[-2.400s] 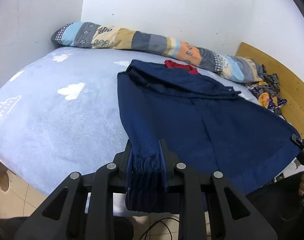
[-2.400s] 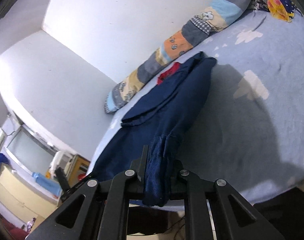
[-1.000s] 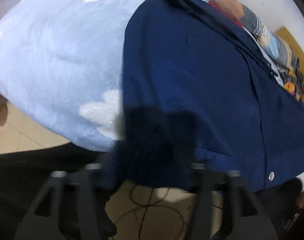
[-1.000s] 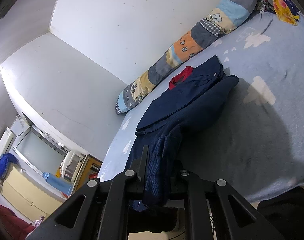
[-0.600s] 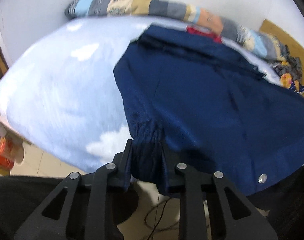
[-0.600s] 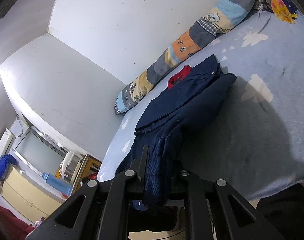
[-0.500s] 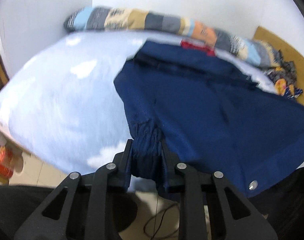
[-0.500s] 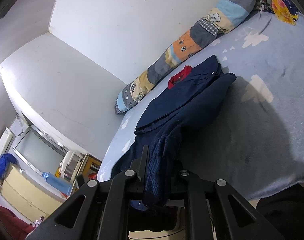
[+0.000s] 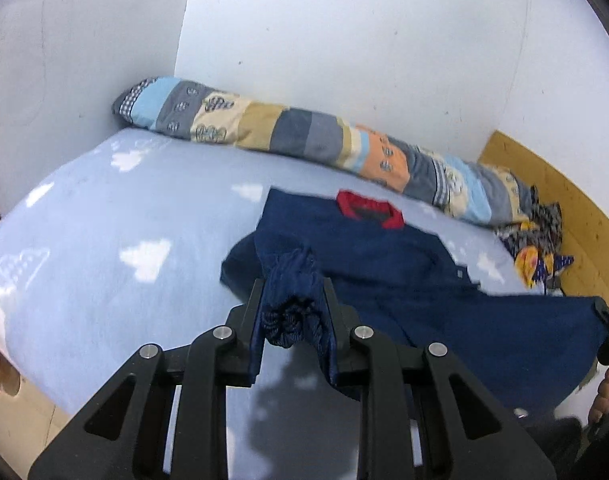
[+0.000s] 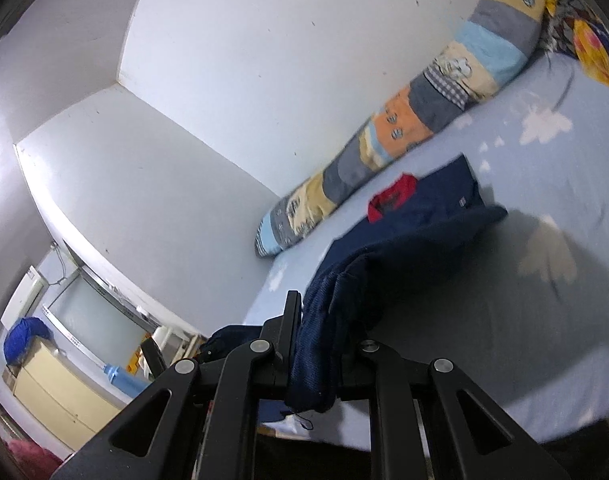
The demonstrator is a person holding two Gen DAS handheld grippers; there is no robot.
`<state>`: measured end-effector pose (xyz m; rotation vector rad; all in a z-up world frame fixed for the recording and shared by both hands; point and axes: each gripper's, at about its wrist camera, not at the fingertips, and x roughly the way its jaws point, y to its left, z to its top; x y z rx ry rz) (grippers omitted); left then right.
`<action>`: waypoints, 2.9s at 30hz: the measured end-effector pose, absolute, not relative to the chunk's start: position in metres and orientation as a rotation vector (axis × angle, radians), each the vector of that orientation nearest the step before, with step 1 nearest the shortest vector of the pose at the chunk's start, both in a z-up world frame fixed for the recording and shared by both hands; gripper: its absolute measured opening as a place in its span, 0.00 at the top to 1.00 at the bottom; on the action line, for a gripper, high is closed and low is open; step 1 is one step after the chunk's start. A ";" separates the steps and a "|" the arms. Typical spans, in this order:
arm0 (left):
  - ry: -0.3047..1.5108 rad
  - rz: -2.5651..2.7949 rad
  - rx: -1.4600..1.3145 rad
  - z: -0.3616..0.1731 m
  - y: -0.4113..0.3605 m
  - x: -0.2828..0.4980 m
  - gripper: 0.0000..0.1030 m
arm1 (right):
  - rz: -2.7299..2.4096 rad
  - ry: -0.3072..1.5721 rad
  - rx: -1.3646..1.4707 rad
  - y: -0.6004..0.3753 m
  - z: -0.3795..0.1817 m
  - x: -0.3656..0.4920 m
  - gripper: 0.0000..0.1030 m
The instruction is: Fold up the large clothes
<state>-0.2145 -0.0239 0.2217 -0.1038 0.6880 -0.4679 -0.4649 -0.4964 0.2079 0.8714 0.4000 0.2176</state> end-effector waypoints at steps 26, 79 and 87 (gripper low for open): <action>0.765 -0.423 -0.050 0.230 -0.144 0.016 0.76 | 0.145 0.419 0.843 -0.591 0.251 -0.222 0.88; 0.872 -0.465 0.333 0.089 -0.247 -0.094 0.34 | -0.218 0.969 0.122 -0.368 0.099 -0.170 0.66; 0.969 -0.436 0.404 0.061 -0.266 -0.089 0.28 | -0.227 1.031 0.114 -0.370 0.079 -0.158 0.64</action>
